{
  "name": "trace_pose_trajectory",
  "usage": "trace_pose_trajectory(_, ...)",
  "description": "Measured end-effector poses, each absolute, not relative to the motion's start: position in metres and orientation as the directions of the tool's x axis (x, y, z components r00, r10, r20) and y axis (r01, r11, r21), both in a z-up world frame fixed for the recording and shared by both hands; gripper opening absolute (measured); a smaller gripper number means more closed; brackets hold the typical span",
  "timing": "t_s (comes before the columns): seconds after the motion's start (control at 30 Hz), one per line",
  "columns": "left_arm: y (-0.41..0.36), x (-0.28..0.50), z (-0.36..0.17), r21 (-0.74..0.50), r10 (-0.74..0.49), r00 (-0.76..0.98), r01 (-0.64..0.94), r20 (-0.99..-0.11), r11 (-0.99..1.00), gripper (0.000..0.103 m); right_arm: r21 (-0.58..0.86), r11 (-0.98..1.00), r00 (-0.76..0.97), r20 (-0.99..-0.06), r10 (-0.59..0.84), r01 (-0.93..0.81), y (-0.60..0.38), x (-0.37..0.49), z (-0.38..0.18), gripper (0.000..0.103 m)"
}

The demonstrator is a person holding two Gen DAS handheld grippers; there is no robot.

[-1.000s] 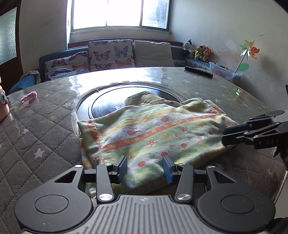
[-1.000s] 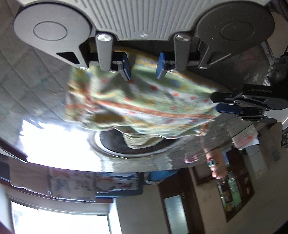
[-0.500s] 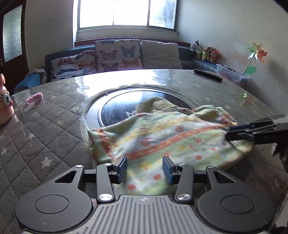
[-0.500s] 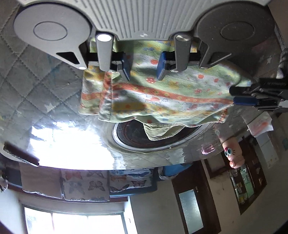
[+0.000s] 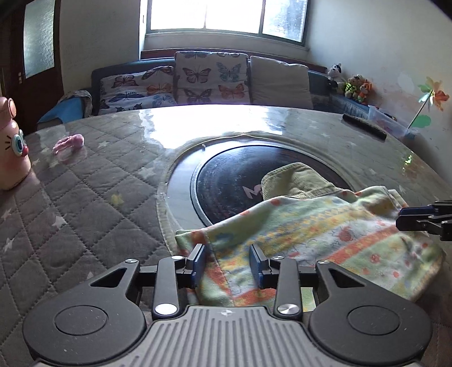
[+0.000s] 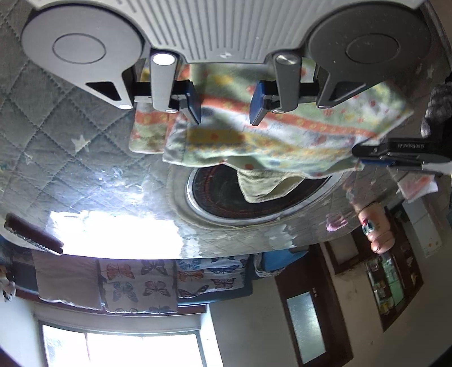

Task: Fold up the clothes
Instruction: 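Move both open grippers to the side edge of the folded shirt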

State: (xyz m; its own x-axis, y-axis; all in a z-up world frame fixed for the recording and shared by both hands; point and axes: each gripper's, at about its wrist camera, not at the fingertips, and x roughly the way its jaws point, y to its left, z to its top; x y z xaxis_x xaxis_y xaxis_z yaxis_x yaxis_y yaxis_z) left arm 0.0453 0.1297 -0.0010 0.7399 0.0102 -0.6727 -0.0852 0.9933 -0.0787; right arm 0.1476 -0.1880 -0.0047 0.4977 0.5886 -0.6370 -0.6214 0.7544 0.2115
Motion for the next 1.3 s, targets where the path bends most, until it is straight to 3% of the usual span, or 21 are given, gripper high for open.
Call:
trace_pose_trajectory(0.7, 0.125, 0.063, 0.003, -0.054, 0.023, 0.75, -0.078, -0.662, 0.995, 0.038, 0.169, 0.795, 0.555, -0.633, 0.54, -0.582, -0.178, 0.183, -0.013, 0.036)
trace_pose_trajectory(0.8, 0.129, 0.057, 0.006, -0.054, 0.038, 0.752, -0.097, -0.658, 0.994, 0.051, 0.152, 0.777, 0.547, -0.629, 0.552, -0.611, -0.173, 0.174, -0.008, 0.038)
trace_pose_trajectory(0.87, 0.132, 0.053, 0.008, -0.054, 0.048, 0.753, -0.11, -0.656, 0.992, 0.061, 0.141, 0.761, 0.538, -0.627, 0.564, -0.634, -0.169, 0.166, -0.005, 0.044)
trace_pose_trajectory(0.93, 0.135, 0.048, 0.01, -0.054, 0.058, 0.754, -0.122, -0.654, 0.991, 0.077, 0.13, 0.743, 0.528, -0.625, 0.575, -0.656, -0.165, 0.159, -0.001, 0.049)
trace_pose_trajectory(1.0, 0.137, 0.043, 0.012, -0.054, 0.067, 0.755, -0.135, -0.652, 0.989, 0.084, 0.117, 0.722, 0.516, -0.624, 0.588, -0.682, -0.16, 0.151, 0.002, 0.052)
trace_pose_trajectory(1.03, 0.138, 0.041, 0.013, -0.054, 0.072, 0.756, -0.141, -0.651, 0.989, 0.092, 0.106, 0.704, 0.504, -0.624, 0.597, -0.702, -0.155, 0.144, 0.003, 0.055)
trace_pose_trajectory(1.3, 0.142, 0.017, 0.015, -0.046, 0.093, 0.754, -0.162, -0.65, 0.986, 0.099, 0.049, 0.589, 0.431, -0.633, 0.643, -0.807, -0.126, 0.1, 0.006, 0.063)
